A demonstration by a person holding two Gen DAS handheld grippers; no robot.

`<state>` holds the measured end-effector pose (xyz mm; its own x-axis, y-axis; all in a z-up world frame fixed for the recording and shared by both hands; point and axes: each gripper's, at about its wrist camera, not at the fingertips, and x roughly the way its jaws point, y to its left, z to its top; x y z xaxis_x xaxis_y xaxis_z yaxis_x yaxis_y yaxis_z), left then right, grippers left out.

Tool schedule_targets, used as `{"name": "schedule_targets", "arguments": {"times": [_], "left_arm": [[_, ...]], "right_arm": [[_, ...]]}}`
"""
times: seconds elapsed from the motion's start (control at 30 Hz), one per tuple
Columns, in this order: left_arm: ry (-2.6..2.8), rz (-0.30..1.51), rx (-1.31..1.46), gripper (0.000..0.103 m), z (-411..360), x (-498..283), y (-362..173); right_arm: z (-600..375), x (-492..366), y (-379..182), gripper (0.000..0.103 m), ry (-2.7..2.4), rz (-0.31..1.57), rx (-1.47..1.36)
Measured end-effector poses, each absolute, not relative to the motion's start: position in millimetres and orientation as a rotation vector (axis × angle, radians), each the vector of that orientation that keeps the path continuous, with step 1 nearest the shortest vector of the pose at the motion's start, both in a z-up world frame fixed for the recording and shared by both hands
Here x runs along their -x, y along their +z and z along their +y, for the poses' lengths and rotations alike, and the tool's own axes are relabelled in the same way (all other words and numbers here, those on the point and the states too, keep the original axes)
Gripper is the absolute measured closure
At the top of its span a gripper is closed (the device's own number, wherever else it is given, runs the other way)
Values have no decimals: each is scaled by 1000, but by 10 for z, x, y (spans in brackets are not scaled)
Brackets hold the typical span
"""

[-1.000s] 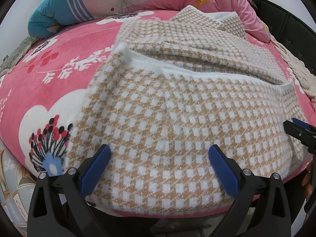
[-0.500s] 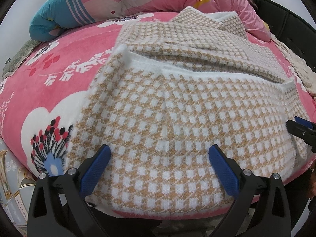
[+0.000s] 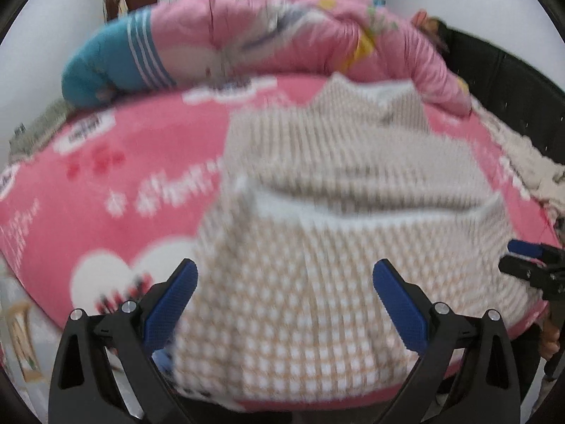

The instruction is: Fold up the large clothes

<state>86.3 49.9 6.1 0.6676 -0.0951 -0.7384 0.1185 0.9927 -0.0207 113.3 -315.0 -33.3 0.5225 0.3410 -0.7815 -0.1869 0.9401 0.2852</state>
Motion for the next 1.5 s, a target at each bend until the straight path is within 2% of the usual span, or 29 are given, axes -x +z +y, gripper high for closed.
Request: {"name": "schedule_targets", "arguments": {"times": [0.27,0.6,0.73,1.0,1.1,1.17,1.2,1.27,1.3,1.37,1.4,1.43,1.5], "left_arm": [[-164,694,3,5,493,-1350,579],[-258,600,-3,5,156,-2396,872],[-294,632,45,5,-31,-2971,857],[-357,871,150,5,-613,-4221,351],[-284,930,135,6,-745,-4574,70],[-243,950,111,12,-780,-4717,-66],[-232,964,97,19,-798,-4783,-126],[-227,992,75,35,-824,-4846,-219],[-234,1001,73,46,-823,-4849,-241],[-279,994,102,60,-804,-4788,-209],[-299,982,105,69,-801,-4735,-160],[-310,964,87,71,-815,-4666,-90],[-326,924,28,78,-854,-4533,40]], "right_arm": [[-3169,-1434,63,8,420,902,-193],[-3413,-2422,388,8,408,872,-169],[-3660,-3037,375,8,370,896,-198],[-3869,-4241,51,8,356,1014,-344],[-3867,-4588,-133,15,379,1072,-439],[-3846,-4728,-230,22,377,1095,-472],[-3820,-4801,-293,23,370,1110,-474],[-3789,-4863,-333,39,360,1124,-479],[-3774,-4875,-363,44,366,1133,-487],[-3752,-4832,-358,69,392,1133,-502],[-3752,-4800,-323,75,409,1125,-506],[-3742,-4752,-261,86,426,1110,-502],[-3705,-4639,-125,88,428,1082,-460]]}}
